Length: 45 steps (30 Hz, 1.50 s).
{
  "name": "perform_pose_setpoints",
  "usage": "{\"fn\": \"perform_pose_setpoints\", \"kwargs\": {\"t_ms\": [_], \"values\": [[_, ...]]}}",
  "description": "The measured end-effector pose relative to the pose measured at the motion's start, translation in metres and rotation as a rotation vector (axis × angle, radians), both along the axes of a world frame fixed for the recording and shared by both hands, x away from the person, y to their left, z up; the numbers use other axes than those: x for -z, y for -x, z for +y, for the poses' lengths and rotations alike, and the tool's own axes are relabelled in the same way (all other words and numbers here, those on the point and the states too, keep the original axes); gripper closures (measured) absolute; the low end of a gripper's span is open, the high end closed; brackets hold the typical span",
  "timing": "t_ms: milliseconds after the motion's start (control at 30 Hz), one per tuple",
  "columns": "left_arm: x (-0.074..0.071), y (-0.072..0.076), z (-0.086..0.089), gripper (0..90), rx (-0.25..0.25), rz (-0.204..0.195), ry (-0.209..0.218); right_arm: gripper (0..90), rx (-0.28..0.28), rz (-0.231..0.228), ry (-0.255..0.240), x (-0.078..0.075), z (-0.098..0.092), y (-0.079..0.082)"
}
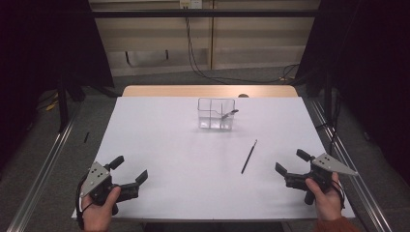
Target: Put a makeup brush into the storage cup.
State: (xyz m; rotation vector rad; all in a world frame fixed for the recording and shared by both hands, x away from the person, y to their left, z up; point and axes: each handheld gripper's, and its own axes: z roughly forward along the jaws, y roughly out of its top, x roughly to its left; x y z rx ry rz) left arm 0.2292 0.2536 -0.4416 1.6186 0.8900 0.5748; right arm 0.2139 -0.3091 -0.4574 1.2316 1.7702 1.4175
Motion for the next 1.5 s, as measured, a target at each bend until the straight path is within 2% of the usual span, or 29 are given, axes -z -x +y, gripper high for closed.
{"fn": "perform_pose_setpoints", "kwargs": {"t_ms": [367,700,967,1133,1500], "values": [[0.000,-0.002,-0.002,3.1,0.004,0.000,-0.003,1.2,-0.006,-0.021,-0.014,0.000,0.000,0.001],[0.001,-0.002,0.000,3.1,0.003,0.004,0.001,1.0,-0.016,-0.028,-0.006,-0.002,0.004,-0.003],[0.000,-0.002,-0.002,3.1,0.003,-0.006,0.003,0.9,-0.054,-0.031,-0.009,-0.006,0.016,-0.012],[-0.001,-0.003,-0.005,3.1,0.015,-0.011,-0.006,0.9,-0.055,-0.049,-0.010,-0.011,0.023,-0.020],[-0.001,-0.003,-0.003,3.2,0.003,-0.007,0.000,1.8,-0.069,-0.027,0.009,-0.012,0.037,-0.041]]}}
